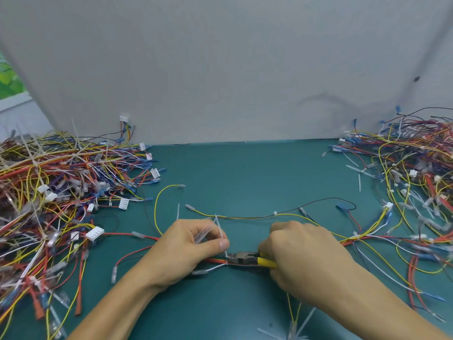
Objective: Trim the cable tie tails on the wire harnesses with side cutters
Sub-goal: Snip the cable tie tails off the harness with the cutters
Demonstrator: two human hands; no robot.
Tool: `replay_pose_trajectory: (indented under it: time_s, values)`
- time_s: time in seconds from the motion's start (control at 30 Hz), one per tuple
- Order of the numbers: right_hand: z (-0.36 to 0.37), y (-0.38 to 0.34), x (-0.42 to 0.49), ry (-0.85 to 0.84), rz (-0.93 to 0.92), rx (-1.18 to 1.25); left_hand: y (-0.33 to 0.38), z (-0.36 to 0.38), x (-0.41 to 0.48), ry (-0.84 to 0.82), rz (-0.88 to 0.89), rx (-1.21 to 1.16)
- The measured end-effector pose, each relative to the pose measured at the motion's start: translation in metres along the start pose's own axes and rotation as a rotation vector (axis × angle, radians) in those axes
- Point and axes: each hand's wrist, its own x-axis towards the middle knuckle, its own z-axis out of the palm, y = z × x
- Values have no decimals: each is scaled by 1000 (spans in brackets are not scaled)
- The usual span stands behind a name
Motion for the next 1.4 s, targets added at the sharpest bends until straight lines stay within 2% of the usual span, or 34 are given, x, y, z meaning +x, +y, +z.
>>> replay_pose_trajectory:
  time_s: [0.27, 0.53, 0.77, 0.87, 0.93, 1.03, 1.1, 1.17, 1.23, 1.33, 1.4]
  values:
    - [5, 1, 0, -32, -58, -7, 3, 3, -1, 20, -12, -25]
    - [10, 0, 0, 10, -111, -45, 5, 4, -1, 53, -28, 30]
    - [9, -3, -1, 17, -116, -53, 9, 5, -5, 56, 44, 109]
    - [8, -2, 0, 13, -112, -67, 20, 5, -7, 67, 132, -2]
    - [7, 0, -1, 1, -97, -72, 28, -2, -9, 101, 171, -165]
    - [5, 3, -2, -27, -72, -84, 36, -27, -12, 151, 162, -475]
    - [2, 6, -3, -50, -61, -79, 33, -46, -14, 223, 111, -526]
    - [-2, 7, -4, -51, -49, -54, 27, -63, -16, 294, 27, -470]
    - [-8, 6, -6, -14, -31, -16, 21, -74, -16, 335, -28, -292]
    - [-15, -3, -3, 96, 7, 55, 13, -79, -14, 253, -69, 105]
    - [-17, -14, 4, 133, 7, 101, 11, -75, -10, 174, -84, 236]
